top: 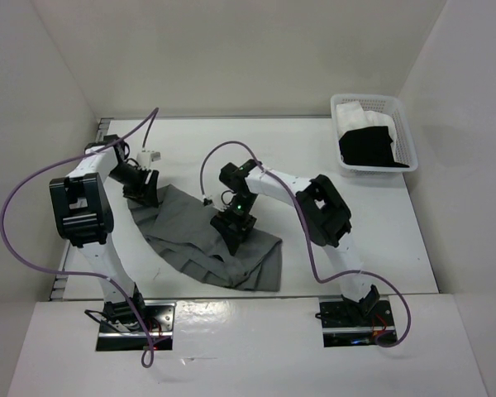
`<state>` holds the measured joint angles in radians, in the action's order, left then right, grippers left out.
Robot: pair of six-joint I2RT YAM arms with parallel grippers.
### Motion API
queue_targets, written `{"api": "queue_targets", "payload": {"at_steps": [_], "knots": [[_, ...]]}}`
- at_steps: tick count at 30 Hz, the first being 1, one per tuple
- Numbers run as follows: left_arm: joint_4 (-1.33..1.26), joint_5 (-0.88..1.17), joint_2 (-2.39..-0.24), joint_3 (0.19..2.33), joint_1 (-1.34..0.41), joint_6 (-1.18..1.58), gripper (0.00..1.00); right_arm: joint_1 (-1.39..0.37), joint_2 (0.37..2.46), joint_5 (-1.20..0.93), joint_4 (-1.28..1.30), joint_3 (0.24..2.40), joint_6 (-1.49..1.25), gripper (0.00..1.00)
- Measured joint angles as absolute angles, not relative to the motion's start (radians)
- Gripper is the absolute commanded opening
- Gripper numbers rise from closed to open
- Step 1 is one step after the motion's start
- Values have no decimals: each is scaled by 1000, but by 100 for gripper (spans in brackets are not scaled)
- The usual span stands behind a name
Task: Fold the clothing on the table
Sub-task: Fold the skirt
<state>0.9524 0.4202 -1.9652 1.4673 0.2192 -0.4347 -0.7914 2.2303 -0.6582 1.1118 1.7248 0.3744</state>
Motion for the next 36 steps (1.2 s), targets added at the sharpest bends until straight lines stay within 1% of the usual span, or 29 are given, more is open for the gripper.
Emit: {"api": "queue_targets", "payload": {"at_steps": [3,5,9,12,16,26,36], "knots": [[949,414,-1966,1491,219,-416,65,-720,2249,-616,1112,1779,358,100],[945,413,-1966,1508,215,-411,65,-656,2258,-551,1098,1818,356,100],[937,412,-1973,1534,206,-398,65,-551,2263,-347,1034,1865,366,100],[936,412,-1991,1559,194,-386,65,-515,2267,-190,978,1876,384,100],[933,413,-2014,1588,180,-384,65,-518,2303,-96,952,1922,398,100],[939,422,-2025,1601,158,-384,65,-575,2359,49,823,2012,522,100],[954,478,-2025,1597,136,-385,65,-614,2450,143,663,2143,605,100]]}}
